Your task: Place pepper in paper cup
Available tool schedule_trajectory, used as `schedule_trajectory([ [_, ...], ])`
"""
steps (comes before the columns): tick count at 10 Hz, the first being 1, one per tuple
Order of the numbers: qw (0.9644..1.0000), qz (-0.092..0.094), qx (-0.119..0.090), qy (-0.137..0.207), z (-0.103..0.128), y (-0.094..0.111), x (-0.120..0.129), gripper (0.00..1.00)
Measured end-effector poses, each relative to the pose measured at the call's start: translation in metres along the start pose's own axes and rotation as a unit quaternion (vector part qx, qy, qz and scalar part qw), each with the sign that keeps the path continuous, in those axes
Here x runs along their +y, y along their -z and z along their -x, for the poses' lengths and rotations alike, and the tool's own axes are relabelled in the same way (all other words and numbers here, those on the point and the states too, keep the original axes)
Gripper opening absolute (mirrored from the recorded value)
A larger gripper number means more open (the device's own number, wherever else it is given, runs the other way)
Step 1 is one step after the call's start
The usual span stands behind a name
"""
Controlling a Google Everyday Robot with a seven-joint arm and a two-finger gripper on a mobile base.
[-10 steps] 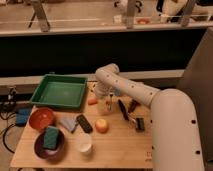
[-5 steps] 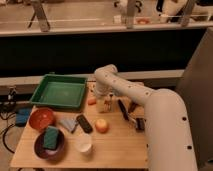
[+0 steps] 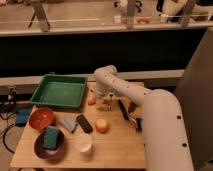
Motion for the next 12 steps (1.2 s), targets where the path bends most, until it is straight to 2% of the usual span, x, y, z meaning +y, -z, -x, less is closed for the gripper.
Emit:
schedule_trajectory([
  [4,0.9999,0.004,-0.01,-0.005,-0.002,-0.004,-0.002,0.5],
  [12,0.9995,0.01,-0.024,0.017,0.019,-0.009,-0.003,0.5],
])
